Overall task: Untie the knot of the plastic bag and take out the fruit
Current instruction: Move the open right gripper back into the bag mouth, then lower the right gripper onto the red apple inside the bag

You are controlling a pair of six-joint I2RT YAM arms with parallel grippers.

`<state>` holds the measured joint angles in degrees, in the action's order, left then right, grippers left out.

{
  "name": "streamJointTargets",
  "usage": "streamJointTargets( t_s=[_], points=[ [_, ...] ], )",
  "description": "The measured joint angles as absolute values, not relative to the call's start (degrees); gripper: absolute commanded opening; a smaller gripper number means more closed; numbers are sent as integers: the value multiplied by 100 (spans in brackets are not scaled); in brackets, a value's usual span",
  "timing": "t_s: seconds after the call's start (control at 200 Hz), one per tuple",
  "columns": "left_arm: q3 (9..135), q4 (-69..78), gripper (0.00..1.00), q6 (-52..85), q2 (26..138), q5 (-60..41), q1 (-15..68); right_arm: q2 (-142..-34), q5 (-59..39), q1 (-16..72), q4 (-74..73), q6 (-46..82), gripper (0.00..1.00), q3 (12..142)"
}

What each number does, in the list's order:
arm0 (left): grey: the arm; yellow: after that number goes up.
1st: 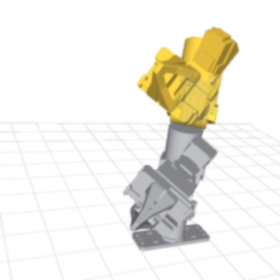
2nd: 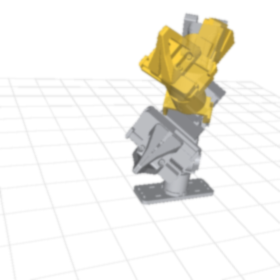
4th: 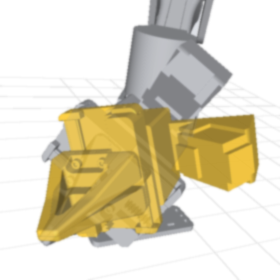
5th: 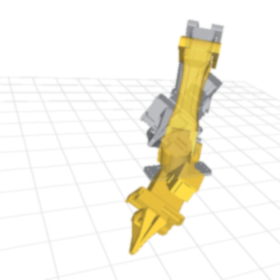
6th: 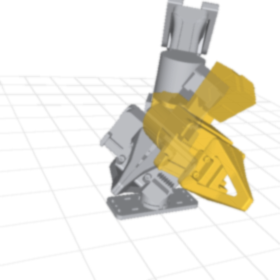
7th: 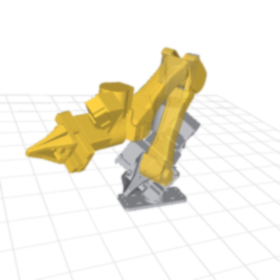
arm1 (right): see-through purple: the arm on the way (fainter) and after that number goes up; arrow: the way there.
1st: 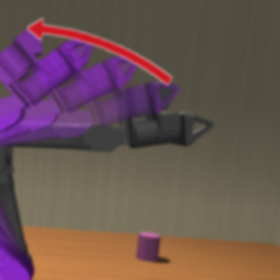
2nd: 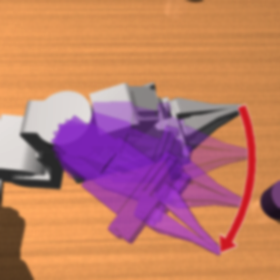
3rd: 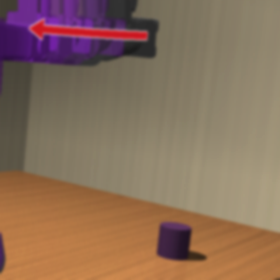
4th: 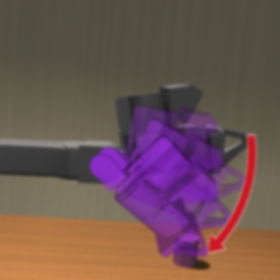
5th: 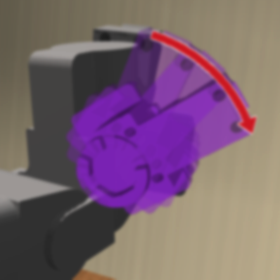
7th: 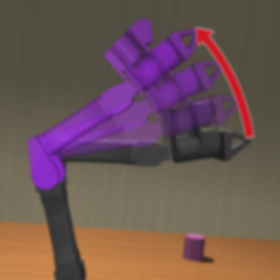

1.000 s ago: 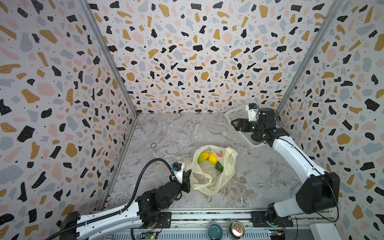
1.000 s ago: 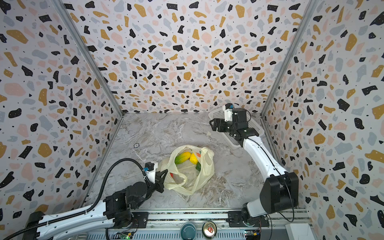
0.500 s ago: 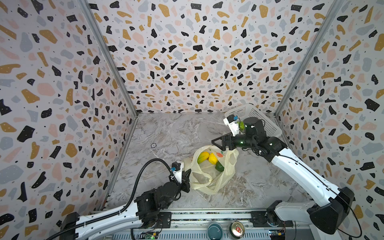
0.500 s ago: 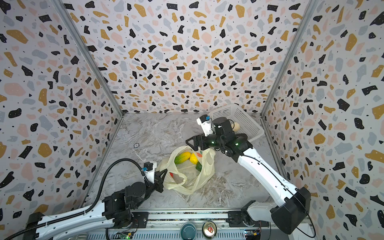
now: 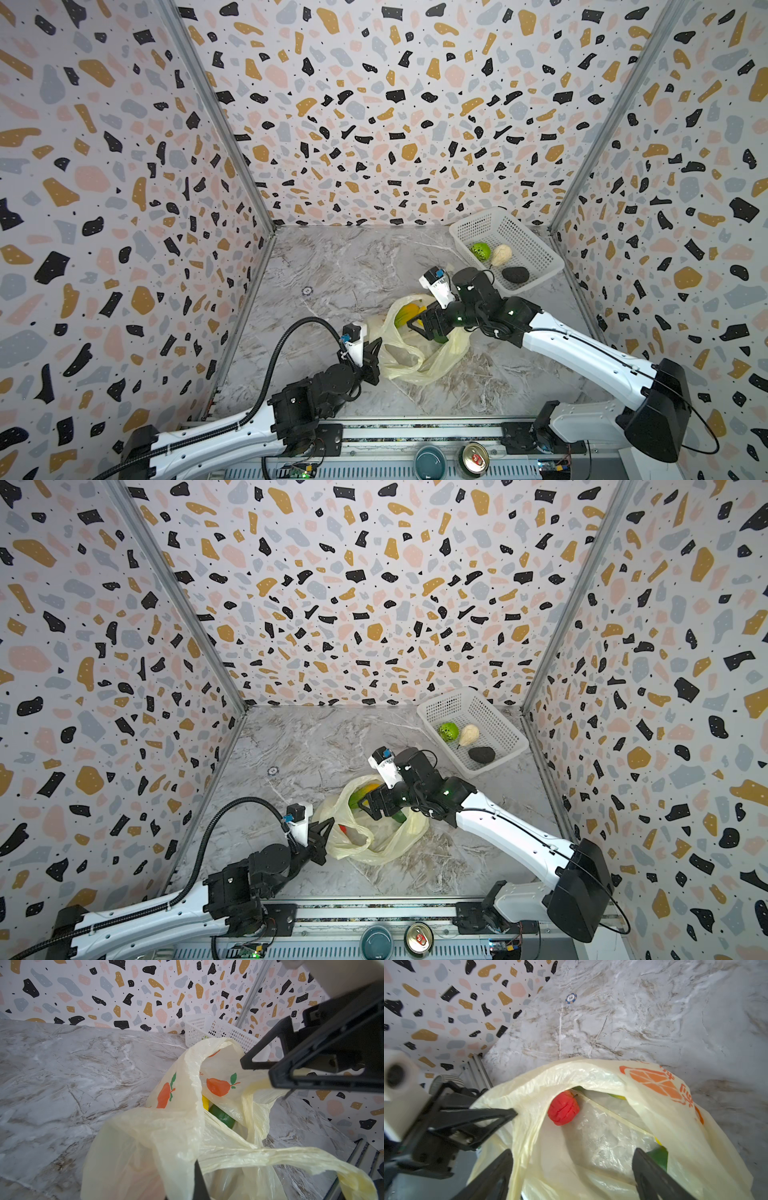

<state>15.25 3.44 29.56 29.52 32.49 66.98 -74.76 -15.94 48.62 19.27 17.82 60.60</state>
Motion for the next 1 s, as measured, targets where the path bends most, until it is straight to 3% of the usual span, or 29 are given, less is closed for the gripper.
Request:
streamJointTargets(
  t_s=[0.481,0.766,0.996],
  points=[
    [1525,137,0,2982,2635,3339,6698,-8009,-73,5758,1662,1153,88,5544],
    [1525,38,0,3092,2445,3433,6698,-8082,447,6165,1723,1142,85,5266],
    [1525,47,0,3092,2471,3487,6698,-8812,567,6176,2001,1103,85,5592]
  ],
)
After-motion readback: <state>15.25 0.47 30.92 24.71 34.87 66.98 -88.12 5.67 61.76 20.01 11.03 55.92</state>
